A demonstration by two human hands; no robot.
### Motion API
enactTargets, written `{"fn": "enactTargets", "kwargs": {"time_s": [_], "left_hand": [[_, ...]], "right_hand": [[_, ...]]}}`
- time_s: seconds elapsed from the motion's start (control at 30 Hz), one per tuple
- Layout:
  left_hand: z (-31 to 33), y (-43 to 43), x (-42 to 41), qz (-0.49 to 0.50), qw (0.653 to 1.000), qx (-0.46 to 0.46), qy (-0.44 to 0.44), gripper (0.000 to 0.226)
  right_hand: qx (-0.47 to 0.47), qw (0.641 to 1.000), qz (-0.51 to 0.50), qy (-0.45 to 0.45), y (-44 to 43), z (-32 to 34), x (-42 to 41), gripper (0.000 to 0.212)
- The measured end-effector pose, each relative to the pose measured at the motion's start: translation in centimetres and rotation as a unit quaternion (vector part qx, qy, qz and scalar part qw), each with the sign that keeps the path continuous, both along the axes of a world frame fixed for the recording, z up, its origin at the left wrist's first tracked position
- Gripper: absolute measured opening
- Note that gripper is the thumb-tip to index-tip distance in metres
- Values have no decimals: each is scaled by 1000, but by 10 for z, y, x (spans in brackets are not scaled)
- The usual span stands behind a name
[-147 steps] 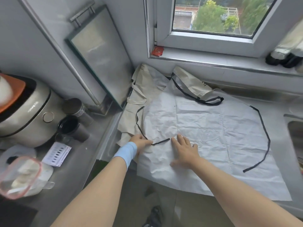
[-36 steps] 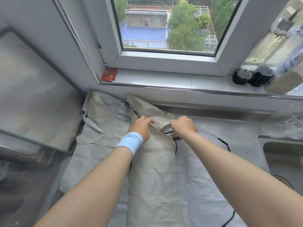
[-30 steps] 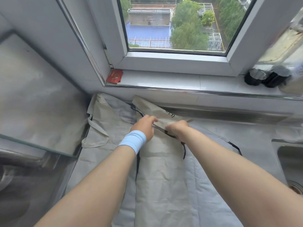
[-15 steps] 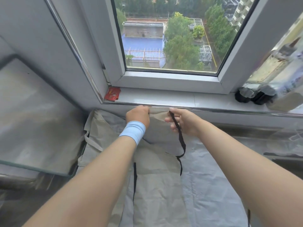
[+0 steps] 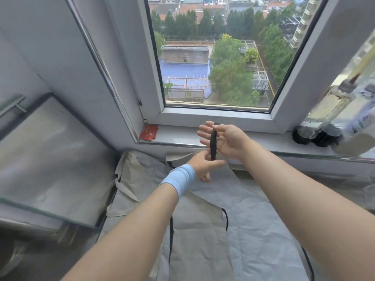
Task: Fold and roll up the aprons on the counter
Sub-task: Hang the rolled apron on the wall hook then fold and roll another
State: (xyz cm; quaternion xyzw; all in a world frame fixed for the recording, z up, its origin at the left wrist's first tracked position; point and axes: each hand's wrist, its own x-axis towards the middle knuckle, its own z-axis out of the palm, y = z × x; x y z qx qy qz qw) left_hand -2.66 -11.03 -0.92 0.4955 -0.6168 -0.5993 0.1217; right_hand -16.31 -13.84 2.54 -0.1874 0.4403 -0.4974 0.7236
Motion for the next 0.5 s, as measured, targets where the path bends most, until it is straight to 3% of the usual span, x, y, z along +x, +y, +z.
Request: {"fn": "enactTargets", "kwargs": {"time_s": [0.1,0.17,0.2,0.27,0.33,0.37,0.4,0.47,0.5], "left_hand": [[2,-7,9,-28,997,25,-62,17],[21,-17,33,16,981,-46,-187,14],[28,-23,45,7,959,-88,-270,16],[42,-36,65,-9,882,-165,-442,28],[52,-48,79,7,825,-169,-539,33],[56,-54,82,21,824,-161,-543,30],[59,-61,85,67,850,-152,-500,27],[61,-75,84,208,925,-120,-293,26],[62,-79,81,271,937,-128,-177,25]], "right_hand": [[-9,991,30,127,-4,0,3,27],[-2,966,25,259,-5,14,7,24],[17,953,7,302,-6,14,5,21],[71,942,-41,325,-13,5,-1,18],[127,938,-63,315,-12,-3,-6,16],[140,937,-69,314,-11,-5,-6,14],[138,937,-78,312,-11,-4,-6,12],[115,944,-105,290,-13,5,0,9],[104,951,-118,265,-16,8,2,11]]}}
